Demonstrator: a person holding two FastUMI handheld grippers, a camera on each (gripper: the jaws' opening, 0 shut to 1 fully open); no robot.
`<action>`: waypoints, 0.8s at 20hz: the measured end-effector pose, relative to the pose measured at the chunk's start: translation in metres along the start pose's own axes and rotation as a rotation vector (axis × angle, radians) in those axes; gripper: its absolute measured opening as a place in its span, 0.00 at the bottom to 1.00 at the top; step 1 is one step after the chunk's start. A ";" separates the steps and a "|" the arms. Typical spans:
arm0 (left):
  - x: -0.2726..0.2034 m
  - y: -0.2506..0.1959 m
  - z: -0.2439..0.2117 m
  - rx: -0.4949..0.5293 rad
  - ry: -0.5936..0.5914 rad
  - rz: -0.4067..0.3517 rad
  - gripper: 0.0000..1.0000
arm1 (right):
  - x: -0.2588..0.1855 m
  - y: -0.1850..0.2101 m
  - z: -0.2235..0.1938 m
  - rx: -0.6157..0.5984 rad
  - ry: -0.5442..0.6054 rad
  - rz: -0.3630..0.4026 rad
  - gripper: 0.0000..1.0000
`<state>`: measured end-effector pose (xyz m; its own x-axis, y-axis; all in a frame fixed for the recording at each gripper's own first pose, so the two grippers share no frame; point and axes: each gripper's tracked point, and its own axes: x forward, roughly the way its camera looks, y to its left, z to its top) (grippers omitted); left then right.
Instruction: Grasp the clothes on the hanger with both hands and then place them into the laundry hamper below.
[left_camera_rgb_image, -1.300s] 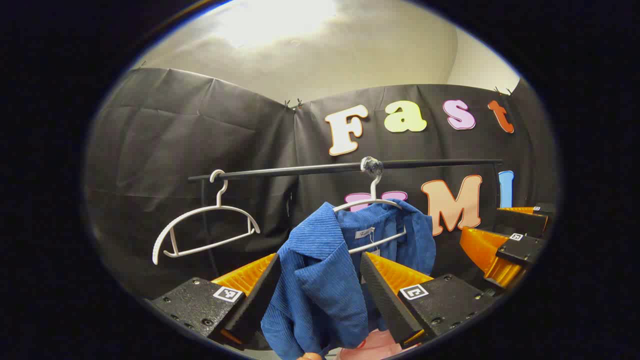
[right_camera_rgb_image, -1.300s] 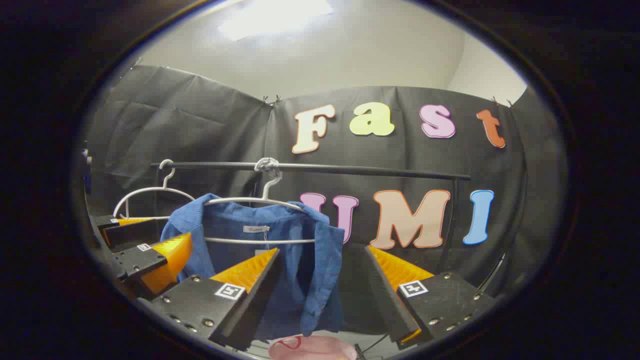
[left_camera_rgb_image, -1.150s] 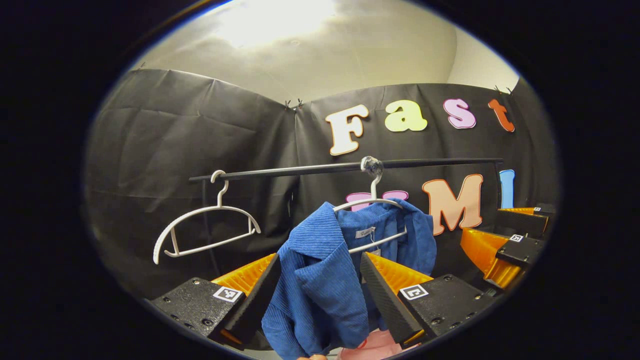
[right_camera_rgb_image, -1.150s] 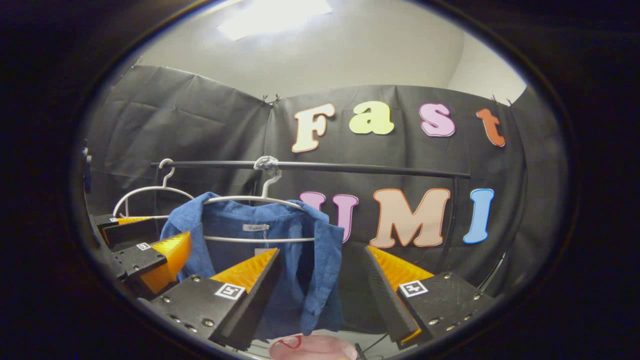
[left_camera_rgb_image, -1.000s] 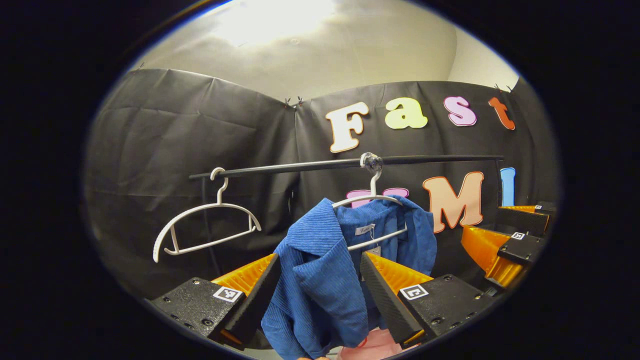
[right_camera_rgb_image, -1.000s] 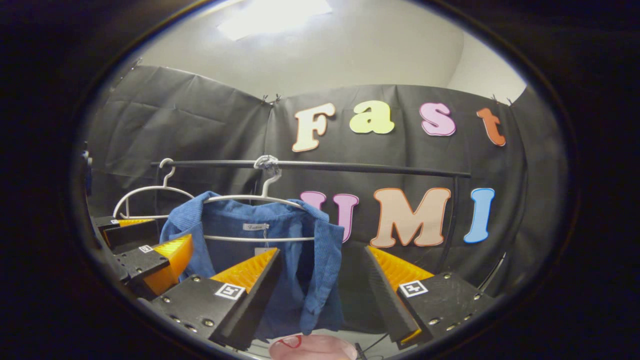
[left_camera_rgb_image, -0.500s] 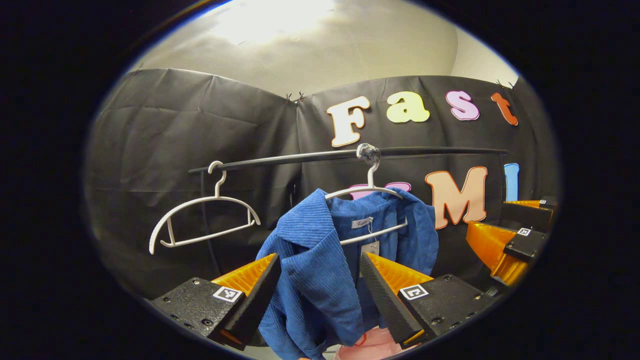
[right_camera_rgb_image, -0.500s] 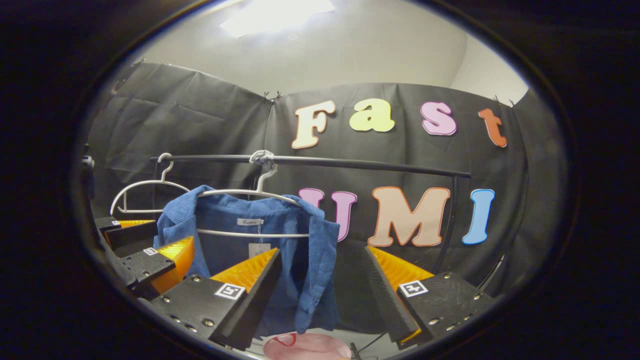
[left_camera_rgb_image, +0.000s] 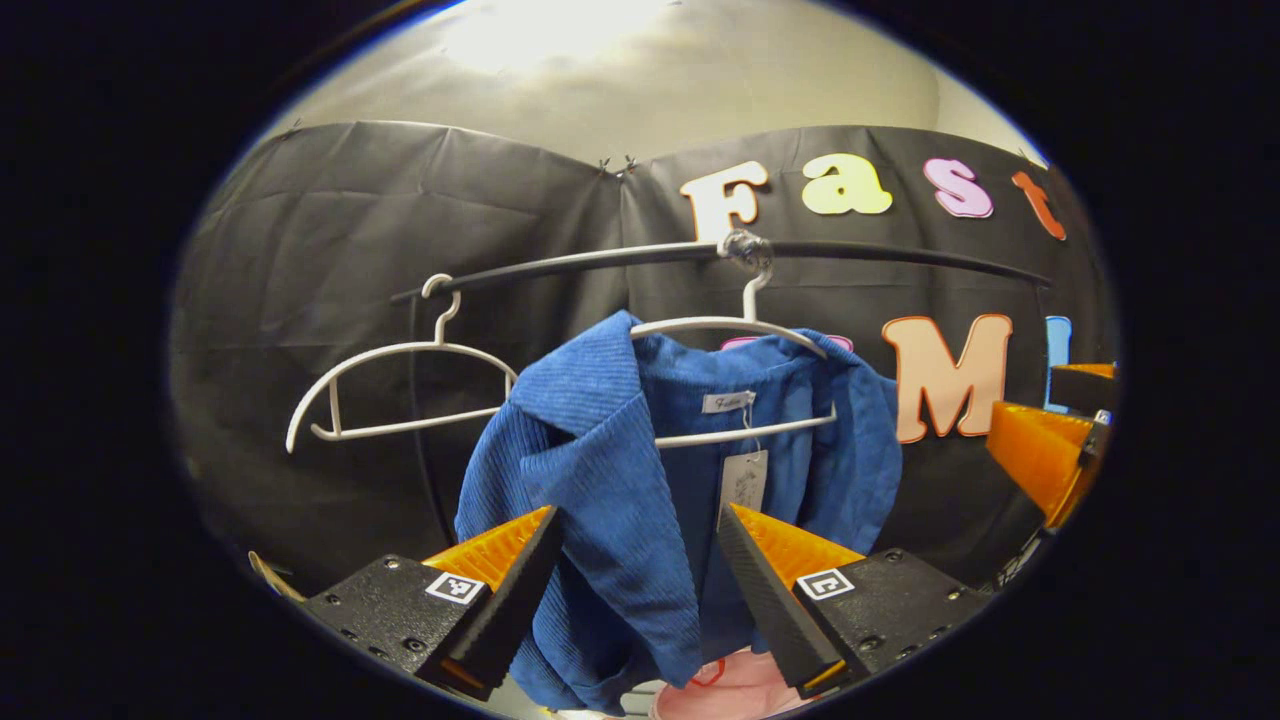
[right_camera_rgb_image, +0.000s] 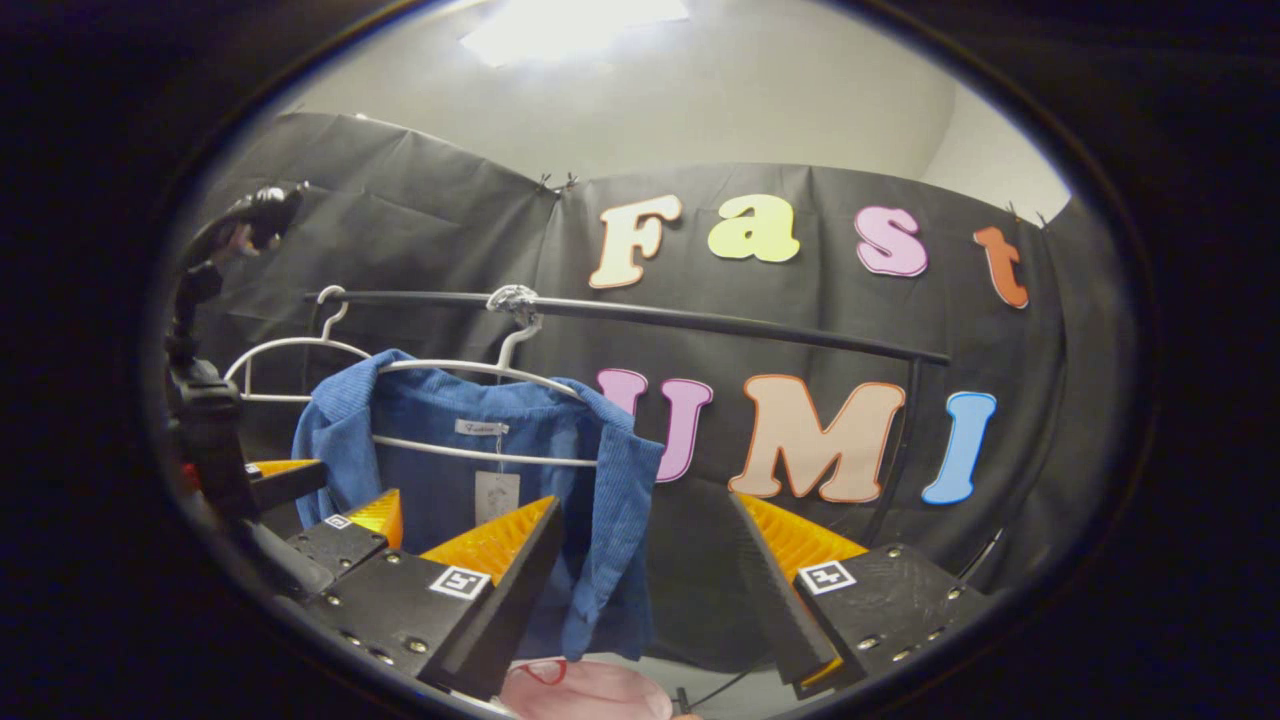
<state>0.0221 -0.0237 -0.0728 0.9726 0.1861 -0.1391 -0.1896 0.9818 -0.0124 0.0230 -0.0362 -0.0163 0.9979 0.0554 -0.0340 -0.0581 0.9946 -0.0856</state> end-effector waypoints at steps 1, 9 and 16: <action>0.004 0.000 -0.004 0.004 0.007 0.015 0.96 | 0.002 0.000 -0.002 -0.006 0.002 0.007 0.96; 0.032 0.012 -0.031 0.023 0.071 0.055 0.52 | 0.021 0.013 -0.011 -0.004 0.017 0.060 0.99; 0.031 0.013 -0.031 0.052 0.066 -0.010 0.01 | 0.048 0.032 -0.030 0.007 0.050 0.078 0.96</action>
<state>0.0454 -0.0063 -0.1078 0.9633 0.1749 -0.2039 -0.1709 0.9846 0.0369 0.0680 -0.0048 -0.0506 0.9876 0.1286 -0.0899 -0.1354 0.9880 -0.0739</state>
